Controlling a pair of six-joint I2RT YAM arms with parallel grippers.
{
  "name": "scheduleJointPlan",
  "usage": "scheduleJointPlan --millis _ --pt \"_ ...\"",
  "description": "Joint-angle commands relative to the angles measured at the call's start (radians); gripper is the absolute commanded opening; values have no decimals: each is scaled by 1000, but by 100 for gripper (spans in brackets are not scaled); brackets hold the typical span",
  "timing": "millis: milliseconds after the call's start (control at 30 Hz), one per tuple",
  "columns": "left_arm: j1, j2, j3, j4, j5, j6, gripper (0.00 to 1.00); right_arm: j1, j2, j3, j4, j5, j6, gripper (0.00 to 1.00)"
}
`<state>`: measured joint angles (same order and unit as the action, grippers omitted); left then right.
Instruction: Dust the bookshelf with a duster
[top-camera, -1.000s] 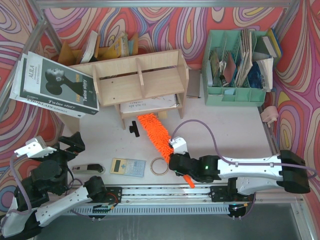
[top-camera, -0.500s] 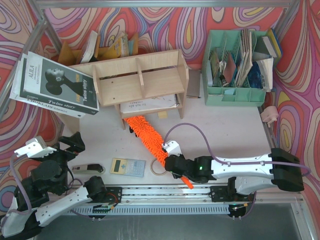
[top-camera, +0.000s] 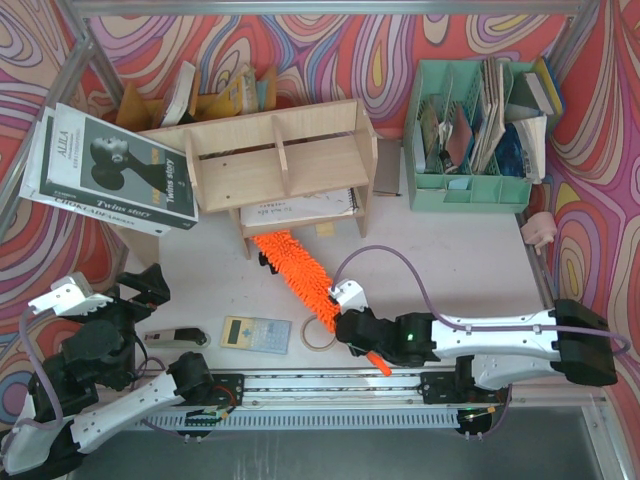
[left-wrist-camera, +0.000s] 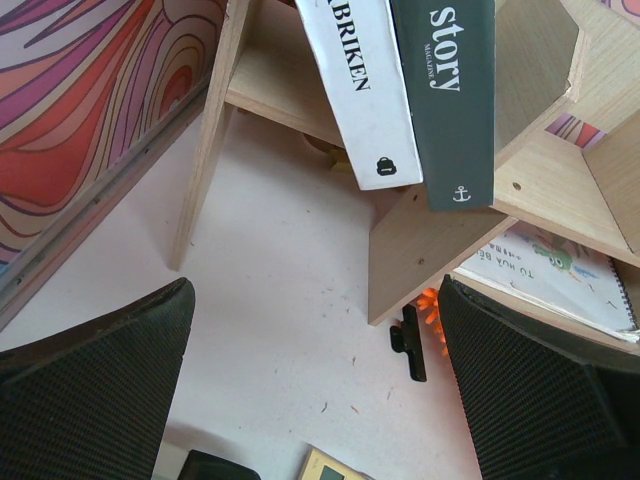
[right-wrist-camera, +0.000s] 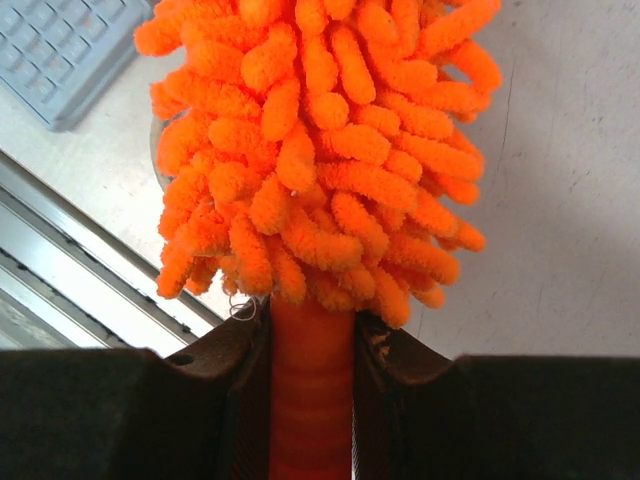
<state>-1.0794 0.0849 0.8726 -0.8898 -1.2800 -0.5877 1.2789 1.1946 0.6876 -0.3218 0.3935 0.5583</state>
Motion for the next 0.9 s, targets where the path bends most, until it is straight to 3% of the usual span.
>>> scheduleJointPlan --millis 0,367,667,867 --pt "-5 -5 0 -15 -13 -4 99 12 6 -50 61 13 29 0" --pt "-7 2 2 -18 -13 -5 98 13 -40 60 38 49 -52 0" --pt "-7 -7 1 -16 -15 -6 99 13 -38 -27 65 7 -4 0" --pt "-7 1 0 -13 -14 -4 98 14 -18 -33 28 62 18 0"
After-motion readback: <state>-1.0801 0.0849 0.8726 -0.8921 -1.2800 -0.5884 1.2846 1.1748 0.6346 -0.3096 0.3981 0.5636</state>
